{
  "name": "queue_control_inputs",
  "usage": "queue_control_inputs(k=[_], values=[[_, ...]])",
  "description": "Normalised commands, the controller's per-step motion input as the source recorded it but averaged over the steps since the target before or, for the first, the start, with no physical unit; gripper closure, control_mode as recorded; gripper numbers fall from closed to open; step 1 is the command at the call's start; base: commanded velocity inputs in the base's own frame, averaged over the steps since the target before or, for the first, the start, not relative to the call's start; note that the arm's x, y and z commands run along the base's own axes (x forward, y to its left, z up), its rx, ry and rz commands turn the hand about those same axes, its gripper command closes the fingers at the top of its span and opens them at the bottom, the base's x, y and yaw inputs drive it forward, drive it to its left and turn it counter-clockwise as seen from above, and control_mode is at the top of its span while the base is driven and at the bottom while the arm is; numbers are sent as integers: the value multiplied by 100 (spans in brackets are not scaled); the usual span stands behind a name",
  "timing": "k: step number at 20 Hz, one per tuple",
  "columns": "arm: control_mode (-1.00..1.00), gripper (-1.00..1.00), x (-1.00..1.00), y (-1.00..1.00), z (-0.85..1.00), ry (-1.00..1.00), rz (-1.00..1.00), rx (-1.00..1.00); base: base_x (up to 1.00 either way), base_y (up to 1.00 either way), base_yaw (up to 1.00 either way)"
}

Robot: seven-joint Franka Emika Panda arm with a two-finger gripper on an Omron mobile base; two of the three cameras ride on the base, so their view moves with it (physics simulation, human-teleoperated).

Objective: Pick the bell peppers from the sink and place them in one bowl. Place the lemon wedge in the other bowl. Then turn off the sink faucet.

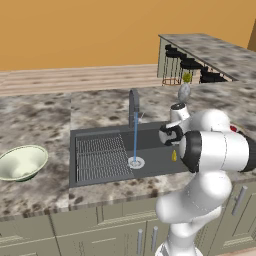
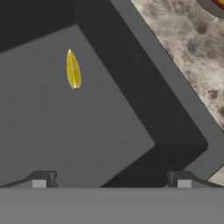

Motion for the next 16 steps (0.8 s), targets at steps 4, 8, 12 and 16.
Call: queue_control_inputs(k=[4,8,12,16], values=[[-100,-100,18,0,-14,2,0,-1,0,0,0],[-100,-100,10,-1,-10,3,0,0,0,0,0],[-100,-100,2,-16,-9,1,0,0,0,0,0],[-100,-100,0,-15,-19,0,0,0,0,0,0]])
